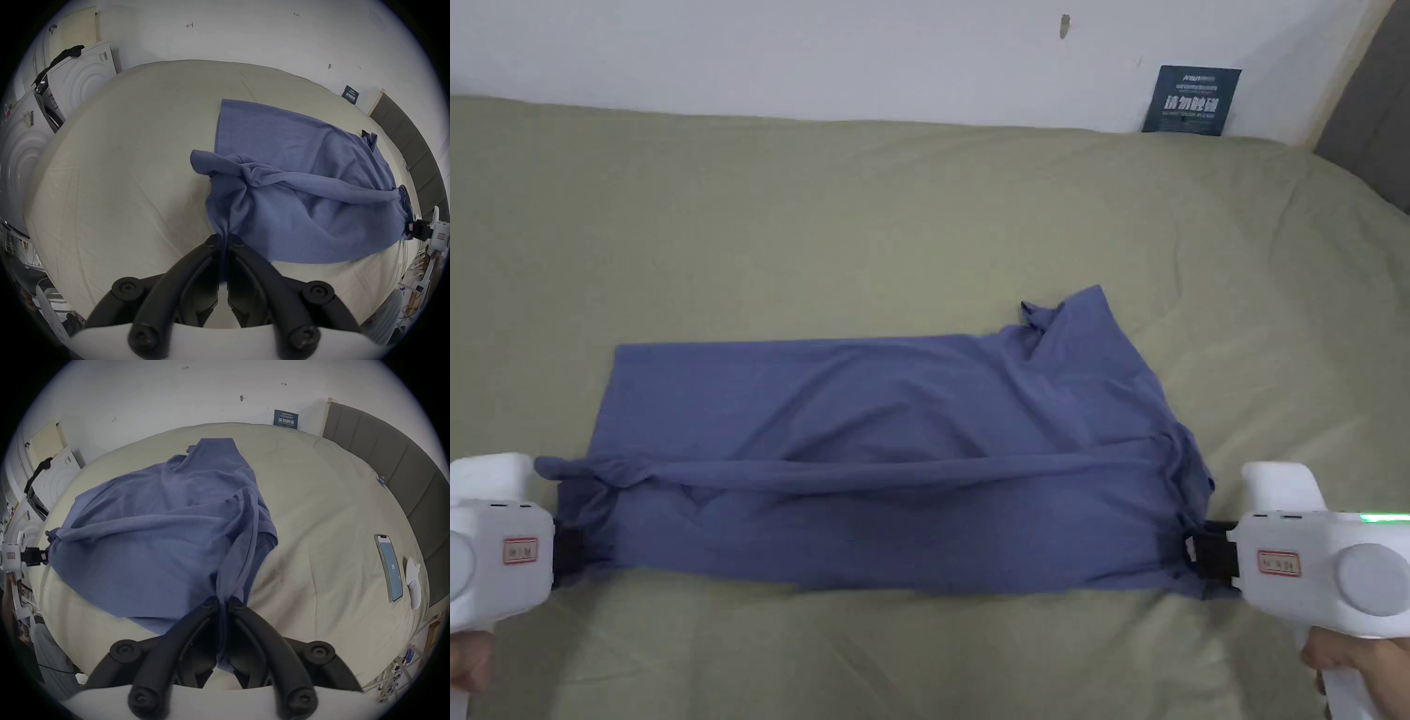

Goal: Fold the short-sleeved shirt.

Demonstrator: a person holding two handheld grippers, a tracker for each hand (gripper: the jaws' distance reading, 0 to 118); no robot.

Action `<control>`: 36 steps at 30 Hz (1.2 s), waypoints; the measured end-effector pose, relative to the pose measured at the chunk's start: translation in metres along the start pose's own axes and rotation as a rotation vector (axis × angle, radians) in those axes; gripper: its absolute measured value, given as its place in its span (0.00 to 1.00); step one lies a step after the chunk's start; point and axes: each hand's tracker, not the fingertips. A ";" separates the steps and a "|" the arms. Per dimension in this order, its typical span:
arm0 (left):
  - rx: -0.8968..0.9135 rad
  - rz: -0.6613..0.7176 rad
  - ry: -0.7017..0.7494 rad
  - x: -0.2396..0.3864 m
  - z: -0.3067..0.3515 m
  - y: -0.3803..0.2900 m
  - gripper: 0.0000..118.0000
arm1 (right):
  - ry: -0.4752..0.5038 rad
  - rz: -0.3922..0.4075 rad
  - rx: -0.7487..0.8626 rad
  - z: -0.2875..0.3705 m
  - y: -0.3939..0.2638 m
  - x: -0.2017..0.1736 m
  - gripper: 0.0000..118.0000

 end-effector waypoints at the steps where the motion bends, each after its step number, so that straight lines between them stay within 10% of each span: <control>1: 0.003 -0.003 0.003 -0.001 0.003 0.000 0.04 | 0.003 0.001 0.004 0.006 -0.001 0.000 0.07; 28: -0.063 0.058 -0.085 -0.045 0.080 -0.110 0.04 | 0.092 -0.059 -0.013 0.094 -0.106 0.004 0.07; 30: -0.060 0.064 -0.086 -0.045 0.080 -0.108 0.07 | 0.087 -0.068 -0.008 0.095 -0.103 0.006 0.24; 32: -0.043 0.061 -0.044 -0.044 0.085 -0.107 0.47 | 0.067 -0.059 0.013 0.099 -0.102 0.006 0.86; 34: -0.027 0.055 -0.024 -0.046 0.091 -0.106 0.69 | 0.059 -0.071 0.063 0.108 -0.099 0.010 0.93; 36: 0.021 0.065 0.030 -0.049 0.103 -0.102 0.69 | 0.016 -0.072 0.092 0.117 -0.092 0.010 0.92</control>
